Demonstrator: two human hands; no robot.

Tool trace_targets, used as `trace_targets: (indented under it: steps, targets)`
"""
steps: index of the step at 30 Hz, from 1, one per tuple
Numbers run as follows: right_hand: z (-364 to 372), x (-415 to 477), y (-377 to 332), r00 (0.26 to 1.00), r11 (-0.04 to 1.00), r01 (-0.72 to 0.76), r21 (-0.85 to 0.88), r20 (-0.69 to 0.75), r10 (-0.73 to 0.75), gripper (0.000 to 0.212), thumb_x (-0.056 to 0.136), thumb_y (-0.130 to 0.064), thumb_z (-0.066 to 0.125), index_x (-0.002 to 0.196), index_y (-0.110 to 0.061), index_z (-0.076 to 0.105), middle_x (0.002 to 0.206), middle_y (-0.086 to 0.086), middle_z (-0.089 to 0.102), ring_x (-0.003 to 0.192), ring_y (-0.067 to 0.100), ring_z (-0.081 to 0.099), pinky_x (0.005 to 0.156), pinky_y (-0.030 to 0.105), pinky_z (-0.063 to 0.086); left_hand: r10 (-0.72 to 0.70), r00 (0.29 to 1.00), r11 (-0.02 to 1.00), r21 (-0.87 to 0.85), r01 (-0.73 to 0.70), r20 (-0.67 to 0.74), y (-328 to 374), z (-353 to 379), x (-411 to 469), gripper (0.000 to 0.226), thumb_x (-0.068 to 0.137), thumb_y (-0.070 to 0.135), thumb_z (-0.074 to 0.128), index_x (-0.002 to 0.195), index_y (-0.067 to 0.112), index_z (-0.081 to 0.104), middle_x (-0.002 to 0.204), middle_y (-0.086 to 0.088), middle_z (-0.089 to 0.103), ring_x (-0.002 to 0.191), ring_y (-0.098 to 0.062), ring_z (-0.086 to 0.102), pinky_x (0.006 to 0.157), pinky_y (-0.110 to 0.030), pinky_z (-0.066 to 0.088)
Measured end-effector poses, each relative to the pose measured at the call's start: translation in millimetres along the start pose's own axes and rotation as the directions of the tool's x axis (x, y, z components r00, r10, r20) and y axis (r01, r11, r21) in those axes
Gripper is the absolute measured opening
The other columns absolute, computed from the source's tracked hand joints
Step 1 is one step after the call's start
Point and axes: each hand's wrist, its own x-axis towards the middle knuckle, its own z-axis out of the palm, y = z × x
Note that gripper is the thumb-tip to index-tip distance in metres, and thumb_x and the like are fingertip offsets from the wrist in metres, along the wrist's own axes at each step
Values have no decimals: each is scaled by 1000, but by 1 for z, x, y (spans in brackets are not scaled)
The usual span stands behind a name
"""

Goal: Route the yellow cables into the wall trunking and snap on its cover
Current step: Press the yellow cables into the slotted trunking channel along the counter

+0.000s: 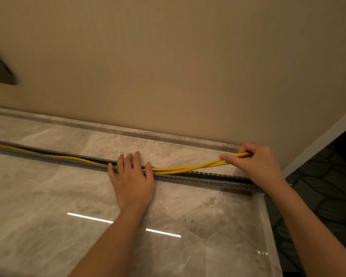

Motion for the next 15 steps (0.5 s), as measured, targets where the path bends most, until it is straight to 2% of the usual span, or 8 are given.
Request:
trace_targets:
  steps: [3,6,11,15]
  targets:
    - [-1,-12,-3,998,993,65,-97,-20,-68,43,62,-46,78,56,-9,56,61,1,52,54,8,44,48,19,32,3,1000,1000,-9,-3,-3,0,0,-1,50,95,41,30,140,19,38,144,-2,42,140,-22,21,117,-46,2]
    - [4,-24,3,994,983,90,-158,-52,-99,41,63,-40,81,55,-10,55,60,0,49,56,9,44,50,18,30,4,1000,1000,-30,-4,-10,0,-1,-2,51,95,42,29,139,19,39,143,-2,42,140,-22,21,117,-46,1]
    - [14,-33,12,979,981,111,-159,-150,-135,42,62,-38,82,52,-9,54,55,-2,48,60,14,45,49,19,32,6,1000,999,-34,-6,1,0,-1,-2,62,90,58,23,139,22,39,144,-2,40,142,-21,16,117,-46,-2]
    - [20,-38,16,977,984,68,-163,-189,-99,38,61,-34,85,54,-11,56,58,0,54,66,18,46,54,22,35,9,1000,999,-43,-9,-8,-1,-1,-2,65,87,61,29,138,22,39,144,-1,41,142,-21,17,117,-46,-2]
